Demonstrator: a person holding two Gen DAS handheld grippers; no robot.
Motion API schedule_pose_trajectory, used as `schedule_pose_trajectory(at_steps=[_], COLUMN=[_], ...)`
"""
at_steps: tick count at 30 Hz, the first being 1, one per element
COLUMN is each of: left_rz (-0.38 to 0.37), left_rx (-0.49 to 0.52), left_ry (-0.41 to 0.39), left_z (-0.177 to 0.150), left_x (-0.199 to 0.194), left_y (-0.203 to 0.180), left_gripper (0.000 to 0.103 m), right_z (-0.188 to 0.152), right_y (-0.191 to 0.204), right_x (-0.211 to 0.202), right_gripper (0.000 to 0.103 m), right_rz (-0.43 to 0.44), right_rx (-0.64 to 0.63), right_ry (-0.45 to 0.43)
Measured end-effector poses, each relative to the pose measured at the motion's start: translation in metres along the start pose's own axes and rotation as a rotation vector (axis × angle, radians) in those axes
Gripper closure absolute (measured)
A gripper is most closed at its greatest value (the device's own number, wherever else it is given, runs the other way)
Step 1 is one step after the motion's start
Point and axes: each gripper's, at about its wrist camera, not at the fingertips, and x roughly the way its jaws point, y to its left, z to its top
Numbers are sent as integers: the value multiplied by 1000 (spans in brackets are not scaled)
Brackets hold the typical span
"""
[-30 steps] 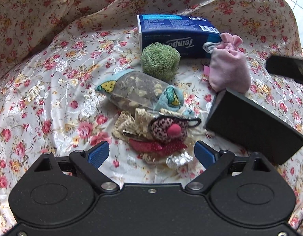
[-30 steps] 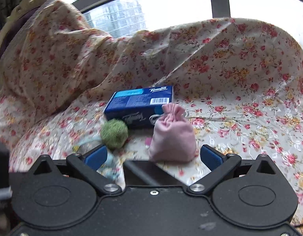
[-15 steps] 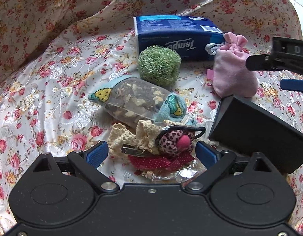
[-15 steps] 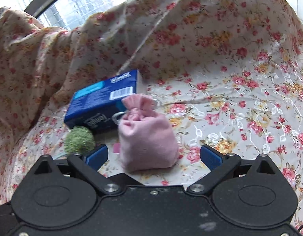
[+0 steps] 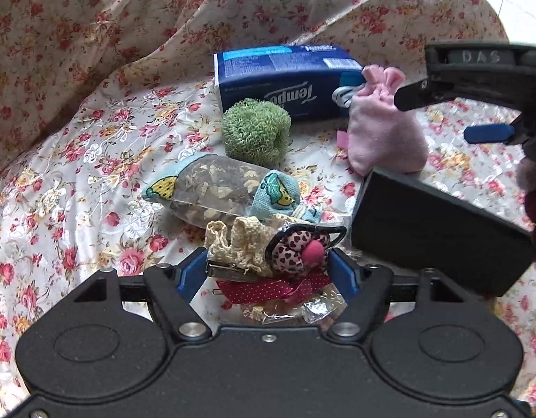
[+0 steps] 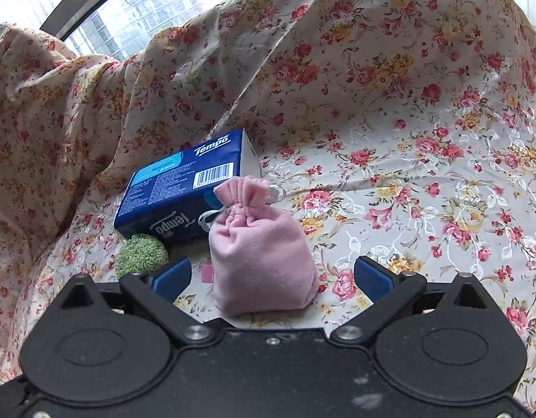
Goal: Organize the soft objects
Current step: 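Grasp the pink pouch with right while left grasps the leopard-print hair clip bundle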
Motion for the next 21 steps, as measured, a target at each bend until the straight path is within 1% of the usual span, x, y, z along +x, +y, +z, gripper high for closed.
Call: schedule_pose_trajectory(at_steps=[6,11,14,17,21], left_rz=[-20,-33,-34,-44,-44], left_rx=[-11,-31,-46,-55,-34], left_ry=[-52,-78,-72,-43,-6], left_z=[12,30,34,31,22], left_x=[-29,-39,-37,-32,-27], left_y=[2,3,2,0,-7], left_gripper=[34,34,34,34,34], right_z=[4,6,6,7,6], right_y=[-4,-9,-10,-10,-8], right_x=[-7,-11,-11,-6,4], right_gripper=[2,2,2,2,2], right_rz=[14,25,29,34,27], right_rx=[27,44,42,41,40], right_ry=[-18,-21,-18,1,22])
